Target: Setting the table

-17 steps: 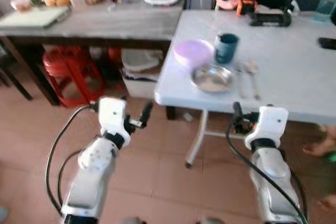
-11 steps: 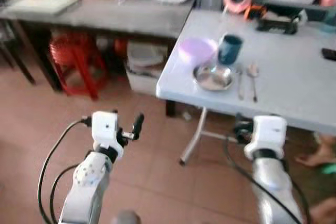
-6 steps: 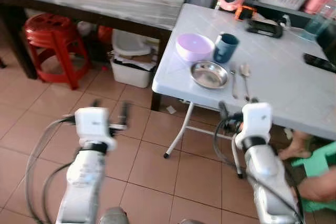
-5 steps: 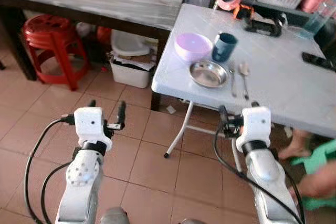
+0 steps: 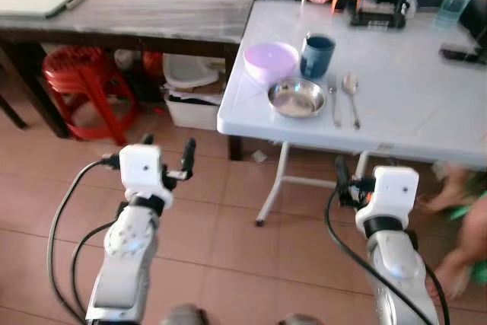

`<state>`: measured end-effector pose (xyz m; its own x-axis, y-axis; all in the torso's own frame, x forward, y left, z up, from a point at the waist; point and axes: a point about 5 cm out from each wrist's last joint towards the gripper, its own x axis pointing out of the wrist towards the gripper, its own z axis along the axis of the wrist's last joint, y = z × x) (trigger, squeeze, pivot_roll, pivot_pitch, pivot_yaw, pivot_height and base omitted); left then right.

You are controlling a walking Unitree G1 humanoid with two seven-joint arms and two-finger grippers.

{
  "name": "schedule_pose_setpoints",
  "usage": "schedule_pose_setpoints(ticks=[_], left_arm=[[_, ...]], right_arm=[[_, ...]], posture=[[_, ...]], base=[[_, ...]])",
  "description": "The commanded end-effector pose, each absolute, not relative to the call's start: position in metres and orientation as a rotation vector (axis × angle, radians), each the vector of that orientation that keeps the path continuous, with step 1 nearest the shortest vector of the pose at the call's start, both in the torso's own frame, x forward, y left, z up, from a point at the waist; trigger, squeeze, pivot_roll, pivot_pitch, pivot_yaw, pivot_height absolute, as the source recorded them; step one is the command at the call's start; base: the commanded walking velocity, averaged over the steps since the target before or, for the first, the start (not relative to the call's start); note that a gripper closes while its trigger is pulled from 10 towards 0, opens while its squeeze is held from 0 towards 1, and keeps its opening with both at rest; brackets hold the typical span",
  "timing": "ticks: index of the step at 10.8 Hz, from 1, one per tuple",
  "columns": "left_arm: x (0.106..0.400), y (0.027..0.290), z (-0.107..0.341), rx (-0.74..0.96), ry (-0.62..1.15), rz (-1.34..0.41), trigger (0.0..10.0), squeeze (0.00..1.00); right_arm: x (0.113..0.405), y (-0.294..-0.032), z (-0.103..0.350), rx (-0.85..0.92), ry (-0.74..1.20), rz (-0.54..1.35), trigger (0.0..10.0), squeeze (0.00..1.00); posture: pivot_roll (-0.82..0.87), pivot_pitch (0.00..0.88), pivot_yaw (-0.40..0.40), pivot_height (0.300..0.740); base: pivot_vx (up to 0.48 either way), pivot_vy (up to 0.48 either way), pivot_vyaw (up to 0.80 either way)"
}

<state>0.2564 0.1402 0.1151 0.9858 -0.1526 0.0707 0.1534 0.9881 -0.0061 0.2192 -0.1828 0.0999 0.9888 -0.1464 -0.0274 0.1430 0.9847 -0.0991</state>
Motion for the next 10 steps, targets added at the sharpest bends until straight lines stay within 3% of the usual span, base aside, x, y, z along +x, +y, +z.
schedule_pose_setpoints(ticks=[1,3,5,7,10], left_arm=[[0.261,0.137,0.114,0.001,-0.053,-0.181,10.0,0.0],[0.261,0.133,0.118,-0.031,-0.059,-0.24,10.0,0.0],[0.255,0.135,0.116,-0.039,-0.061,-0.261,10.0,0.0],[0.259,0.133,0.121,-0.044,-0.081,-0.266,10.0,0.0],[0.262,0.129,0.123,-0.062,-0.096,-0.278,10.0,0.0]], right_arm=[[0.221,-0.181,0.109,-0.08,-0.014,-0.155,10.0,0.0],[0.222,-0.179,0.109,-0.084,-0.013,-0.14,10.0,0.0],[0.224,-0.176,0.108,-0.054,-0.001,-0.132,10.0,0.0],[0.227,-0.175,0.108,-0.052,-0.004,-0.128,10.0,0.0],[0.236,-0.173,0.113,-0.071,-0.036,-0.113,10.0,0.0]], posture=[[-0.08,0.0,0.088,0.74],[-0.06,0.0,0.062,0.74],[-0.05,0.0,0.05,0.74],[-0.04,0.0,0.046,0.74],[-0.03,0.0,0.033,0.74]], base=[[0.0,0.0,0.0],[0.0,0.0,0.0],[0.298,0.0,0.0],[0.48,0.0,-0.61],[0.48,0.0,0.0]])
